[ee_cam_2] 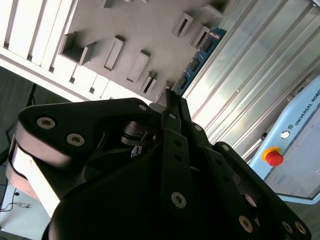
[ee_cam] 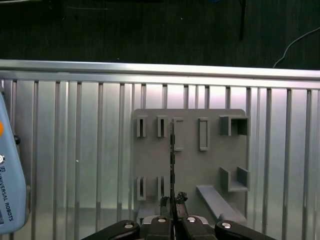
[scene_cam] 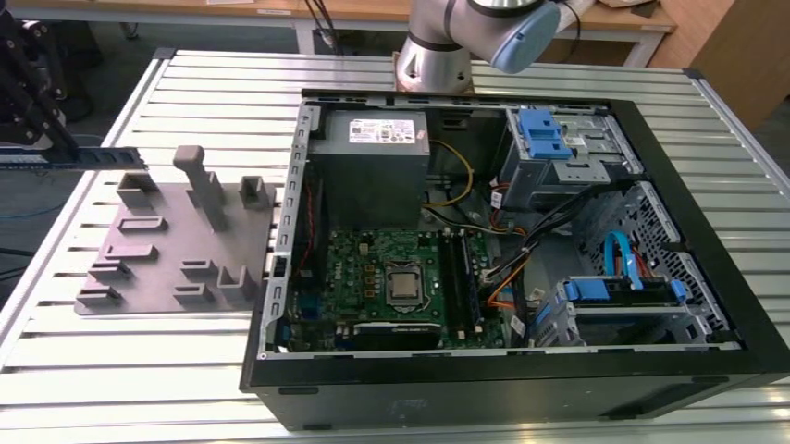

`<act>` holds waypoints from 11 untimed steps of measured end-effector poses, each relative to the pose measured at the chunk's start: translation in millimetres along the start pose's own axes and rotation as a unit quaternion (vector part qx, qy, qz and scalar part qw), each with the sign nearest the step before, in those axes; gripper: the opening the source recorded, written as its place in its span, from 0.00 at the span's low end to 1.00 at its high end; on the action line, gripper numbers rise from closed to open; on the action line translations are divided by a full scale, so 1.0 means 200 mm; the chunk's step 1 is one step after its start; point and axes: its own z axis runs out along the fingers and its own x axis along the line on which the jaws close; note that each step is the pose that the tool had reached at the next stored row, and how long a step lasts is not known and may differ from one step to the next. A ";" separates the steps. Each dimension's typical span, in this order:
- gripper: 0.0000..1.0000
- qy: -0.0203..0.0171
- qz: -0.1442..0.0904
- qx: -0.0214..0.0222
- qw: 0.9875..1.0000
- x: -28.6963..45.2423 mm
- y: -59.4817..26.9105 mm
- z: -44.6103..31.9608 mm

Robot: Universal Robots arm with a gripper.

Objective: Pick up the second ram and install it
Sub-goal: 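Pick up the second ram and move it above second insertion slot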

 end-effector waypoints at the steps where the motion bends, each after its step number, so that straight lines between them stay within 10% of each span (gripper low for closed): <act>1: 0.14 0.000 0.000 0.000 1.000 0.000 -0.008 0.000; 11: 0.14 0.000 0.000 0.000 1.000 0.001 -0.140 0.003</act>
